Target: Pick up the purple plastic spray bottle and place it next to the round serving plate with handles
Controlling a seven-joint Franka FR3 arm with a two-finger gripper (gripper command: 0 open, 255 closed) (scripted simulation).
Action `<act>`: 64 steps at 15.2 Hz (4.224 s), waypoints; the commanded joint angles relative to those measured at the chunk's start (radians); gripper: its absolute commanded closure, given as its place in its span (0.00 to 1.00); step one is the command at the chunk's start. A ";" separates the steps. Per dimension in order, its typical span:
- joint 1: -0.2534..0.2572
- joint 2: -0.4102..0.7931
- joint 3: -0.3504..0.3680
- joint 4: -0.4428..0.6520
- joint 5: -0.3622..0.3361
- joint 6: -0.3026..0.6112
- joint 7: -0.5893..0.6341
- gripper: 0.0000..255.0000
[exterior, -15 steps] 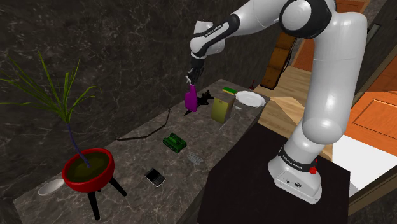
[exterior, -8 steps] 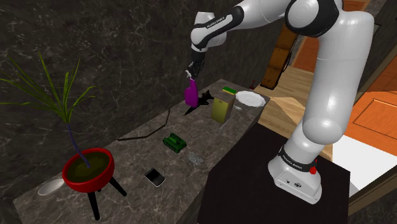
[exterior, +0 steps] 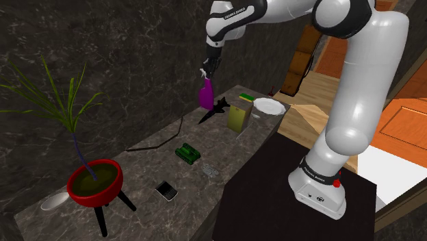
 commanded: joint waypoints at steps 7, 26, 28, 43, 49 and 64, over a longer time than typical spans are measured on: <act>0.000 -0.030 -0.002 0.070 -0.005 -0.100 0.002 1.00; -0.088 -0.020 -0.050 0.131 0.024 -0.154 -0.141 1.00; -0.114 -0.004 -0.062 0.123 0.036 -0.131 -0.184 1.00; -0.337 0.231 -0.116 0.232 0.147 -0.025 -0.497 1.00; -0.440 0.376 -0.115 0.370 0.190 -0.027 -0.603 1.00; -0.568 0.634 -0.096 0.601 0.236 -0.006 -0.704 1.00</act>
